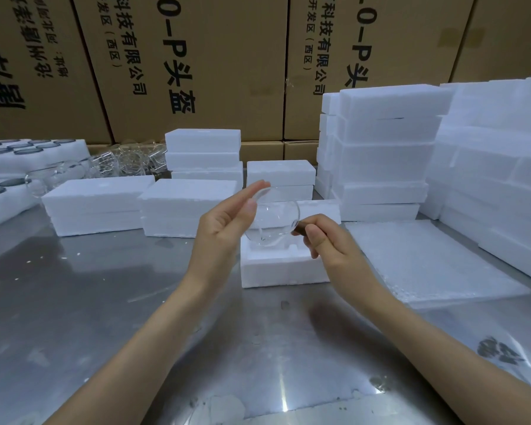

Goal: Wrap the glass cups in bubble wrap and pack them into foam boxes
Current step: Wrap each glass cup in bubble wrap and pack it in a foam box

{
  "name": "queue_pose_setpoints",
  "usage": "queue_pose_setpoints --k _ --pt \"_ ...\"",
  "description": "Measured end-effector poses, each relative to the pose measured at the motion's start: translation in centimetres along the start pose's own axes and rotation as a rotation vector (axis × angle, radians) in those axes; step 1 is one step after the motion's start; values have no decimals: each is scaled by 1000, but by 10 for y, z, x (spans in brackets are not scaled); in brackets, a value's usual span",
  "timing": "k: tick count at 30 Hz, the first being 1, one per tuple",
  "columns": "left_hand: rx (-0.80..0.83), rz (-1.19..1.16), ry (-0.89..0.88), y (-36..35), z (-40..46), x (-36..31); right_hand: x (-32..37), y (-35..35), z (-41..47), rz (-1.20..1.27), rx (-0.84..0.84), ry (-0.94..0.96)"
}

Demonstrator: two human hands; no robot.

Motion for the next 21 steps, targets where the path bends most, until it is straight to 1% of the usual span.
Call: queue_pose_setpoints --k 4,6,9,14,18,21 --pt "108 106 -53 -7 -3 -2 -4 3 2 68 -25 -53" --pt "110 171 -74 -9 -4 -4 -4 2 2 68 -21 -51" --pt "76 251 -101 -9 -5 -7 0 1 1 36 -9 -20" --pt "-10 258 -107 -6 -7 -8 7 1 -3 -44 -10 50" --pt "-70 255 -72 -5 -9 -5 15 -2 -5 -175 -12 133" --pt "-151 277 -51 -2 -11 -2 22 -6 -5 -316 2 227"
Point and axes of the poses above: each hand's wrist, its own z-axis towards the middle knuckle, its own y-axis out of the back of the hand, x = y × z, the point moved 7 cm from there along z, towards the middle knuckle, and after that the axes turned 11 degrees about z, right-handed, at the moved point
